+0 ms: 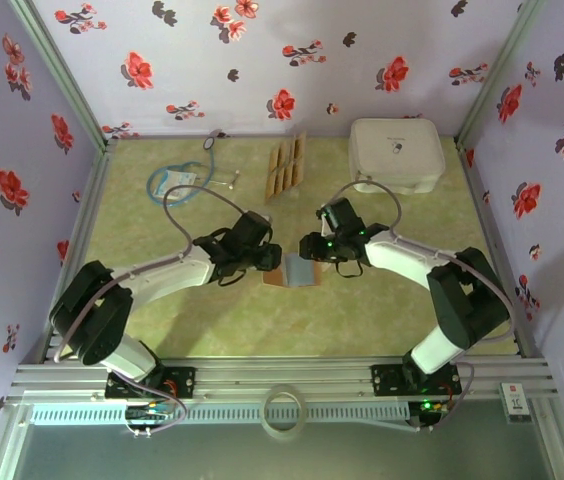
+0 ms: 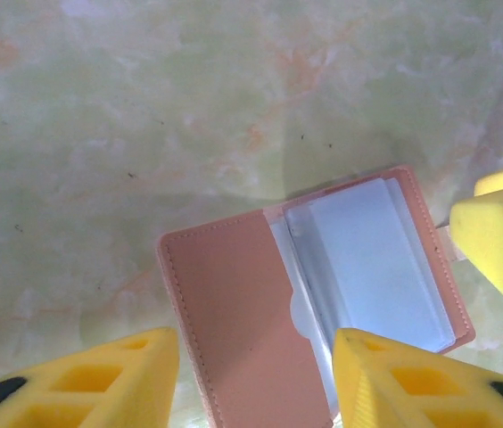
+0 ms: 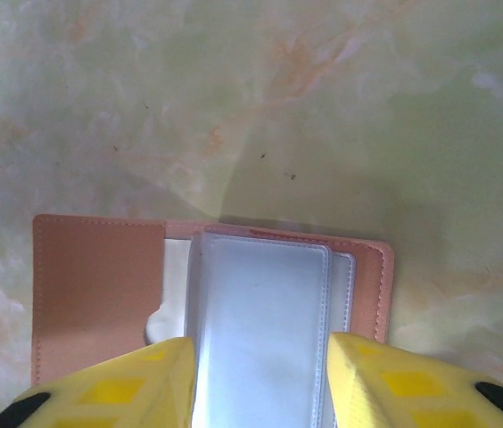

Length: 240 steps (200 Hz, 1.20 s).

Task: Put the credit cards into the card holder
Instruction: Press the card holder at the center of the table.

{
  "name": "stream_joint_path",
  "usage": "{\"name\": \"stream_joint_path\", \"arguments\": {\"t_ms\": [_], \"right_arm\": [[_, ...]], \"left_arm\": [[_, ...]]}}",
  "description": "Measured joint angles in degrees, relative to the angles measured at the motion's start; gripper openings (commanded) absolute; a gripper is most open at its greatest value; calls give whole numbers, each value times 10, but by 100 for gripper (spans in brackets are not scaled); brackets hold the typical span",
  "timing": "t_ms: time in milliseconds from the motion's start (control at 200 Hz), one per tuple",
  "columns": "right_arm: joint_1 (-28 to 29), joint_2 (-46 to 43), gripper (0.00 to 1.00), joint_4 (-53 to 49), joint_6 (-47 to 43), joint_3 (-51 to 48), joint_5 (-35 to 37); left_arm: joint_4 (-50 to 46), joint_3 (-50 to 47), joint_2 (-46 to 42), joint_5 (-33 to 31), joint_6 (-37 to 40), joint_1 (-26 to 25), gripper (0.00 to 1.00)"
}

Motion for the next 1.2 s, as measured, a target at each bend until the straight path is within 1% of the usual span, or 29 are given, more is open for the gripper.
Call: {"name": "stream_joint_path", "arguments": {"t_ms": [190, 320, 515, 685, 855, 1200], "right_arm": [[0, 14, 37, 7, 0, 0, -7], [0, 17, 35, 8, 0, 0, -10], [0, 25, 33, 9, 0, 0, -13], [0, 34, 35, 8, -1, 2, -12], [0, 42, 37, 6, -2, 10, -12], [0, 62, 36, 6, -2, 18, -12]], "left_arm": [[0, 0, 33, 0, -4, 0, 36], [0, 0, 53, 0, -3, 0, 33], [0, 0, 86, -1, 0, 0, 32], [0, 0, 106, -7, 10, 0, 33], [0, 0, 107, -14, 19, 0, 34], [-4, 6, 111, -22, 31, 0, 34]]}}
